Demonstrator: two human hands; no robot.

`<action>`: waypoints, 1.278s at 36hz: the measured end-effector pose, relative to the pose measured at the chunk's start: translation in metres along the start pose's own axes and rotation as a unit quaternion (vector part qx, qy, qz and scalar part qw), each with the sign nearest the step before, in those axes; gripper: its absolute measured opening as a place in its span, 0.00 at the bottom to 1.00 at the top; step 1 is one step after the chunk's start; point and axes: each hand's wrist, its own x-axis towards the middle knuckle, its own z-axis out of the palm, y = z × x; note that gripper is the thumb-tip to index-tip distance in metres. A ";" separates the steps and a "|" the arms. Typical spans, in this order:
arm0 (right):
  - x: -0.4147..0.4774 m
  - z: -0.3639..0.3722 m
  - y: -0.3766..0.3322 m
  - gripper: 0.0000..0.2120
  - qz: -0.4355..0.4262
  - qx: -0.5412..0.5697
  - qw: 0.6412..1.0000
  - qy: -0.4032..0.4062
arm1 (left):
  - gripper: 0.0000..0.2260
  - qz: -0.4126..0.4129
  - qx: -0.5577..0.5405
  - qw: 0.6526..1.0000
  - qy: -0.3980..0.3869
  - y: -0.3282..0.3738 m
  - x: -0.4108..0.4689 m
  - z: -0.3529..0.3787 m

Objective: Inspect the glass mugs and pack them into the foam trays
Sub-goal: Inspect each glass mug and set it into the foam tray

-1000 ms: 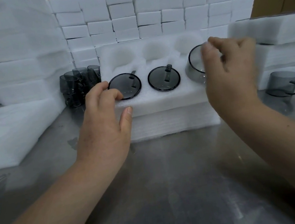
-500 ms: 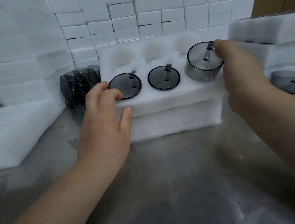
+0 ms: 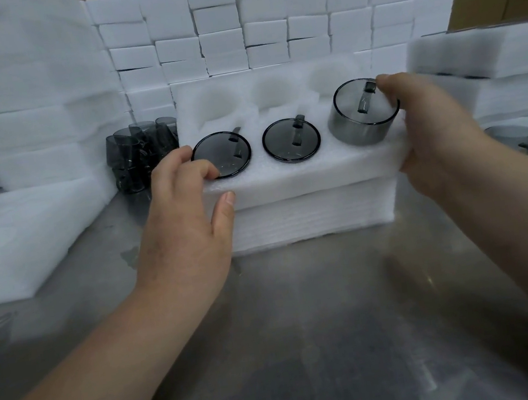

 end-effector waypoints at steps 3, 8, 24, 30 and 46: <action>0.003 0.003 0.001 0.16 0.007 -0.002 0.999 0.031 | 0.09 -0.002 0.001 1.000 -0.001 0.001 0.000 0.000; -0.002 0.007 0.000 0.18 0.001 -0.010 0.999 0.052 | 0.10 -0.004 -0.004 1.000 -0.002 0.002 0.000 0.000; -0.004 0.009 0.008 0.39 -0.176 -0.150 0.970 0.069 | 0.10 0.000 0.002 1.000 0.001 0.001 -0.001 0.001; -0.005 0.009 0.009 0.36 -0.186 -0.159 0.967 0.070 | 0.11 0.007 -0.002 1.000 0.001 0.000 0.000 0.001; 0.005 0.005 0.005 0.42 -0.169 -0.200 0.963 0.065 | 0.10 -0.016 0.007 1.000 -0.014 0.005 0.000 -0.002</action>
